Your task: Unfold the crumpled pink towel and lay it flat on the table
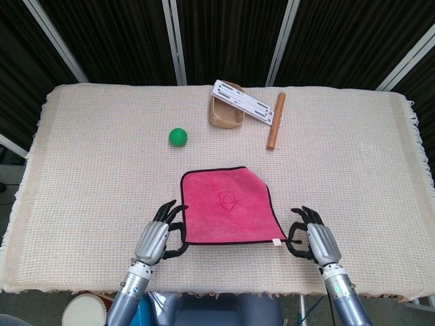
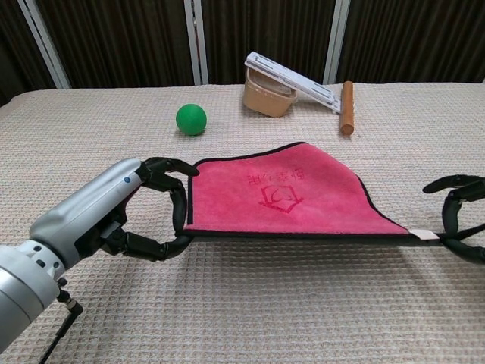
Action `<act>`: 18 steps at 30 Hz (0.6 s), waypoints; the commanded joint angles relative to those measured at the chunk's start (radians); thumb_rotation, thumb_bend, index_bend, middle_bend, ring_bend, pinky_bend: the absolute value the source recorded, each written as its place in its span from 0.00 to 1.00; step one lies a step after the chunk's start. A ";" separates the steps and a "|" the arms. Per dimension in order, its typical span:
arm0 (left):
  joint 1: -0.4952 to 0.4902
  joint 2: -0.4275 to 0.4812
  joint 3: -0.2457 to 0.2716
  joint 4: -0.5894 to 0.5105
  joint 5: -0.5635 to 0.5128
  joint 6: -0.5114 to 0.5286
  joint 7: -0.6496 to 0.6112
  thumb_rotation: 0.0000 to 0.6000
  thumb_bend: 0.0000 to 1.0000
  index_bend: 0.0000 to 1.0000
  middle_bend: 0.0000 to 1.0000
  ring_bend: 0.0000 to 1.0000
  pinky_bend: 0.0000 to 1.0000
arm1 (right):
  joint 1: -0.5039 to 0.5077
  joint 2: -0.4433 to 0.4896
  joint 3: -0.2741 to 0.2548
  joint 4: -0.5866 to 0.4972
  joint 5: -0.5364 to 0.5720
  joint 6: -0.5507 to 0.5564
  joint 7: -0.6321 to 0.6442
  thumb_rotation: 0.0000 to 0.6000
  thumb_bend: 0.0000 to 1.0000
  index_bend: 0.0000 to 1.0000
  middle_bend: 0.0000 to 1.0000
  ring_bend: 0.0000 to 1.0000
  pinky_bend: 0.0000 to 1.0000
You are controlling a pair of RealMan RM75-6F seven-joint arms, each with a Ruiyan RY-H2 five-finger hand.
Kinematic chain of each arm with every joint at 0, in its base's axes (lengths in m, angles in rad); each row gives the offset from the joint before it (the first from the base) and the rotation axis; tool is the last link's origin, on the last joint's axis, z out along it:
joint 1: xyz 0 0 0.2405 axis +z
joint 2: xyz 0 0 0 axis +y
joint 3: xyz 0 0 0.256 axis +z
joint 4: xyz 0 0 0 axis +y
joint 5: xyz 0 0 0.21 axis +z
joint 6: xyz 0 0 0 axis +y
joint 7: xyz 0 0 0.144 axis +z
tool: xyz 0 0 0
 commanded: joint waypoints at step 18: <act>0.008 0.081 0.049 -0.093 0.000 -0.126 0.014 1.00 0.25 0.40 0.07 0.00 0.01 | -0.036 0.043 -0.056 -0.015 -0.070 -0.025 -0.013 1.00 0.45 0.07 0.00 0.00 0.00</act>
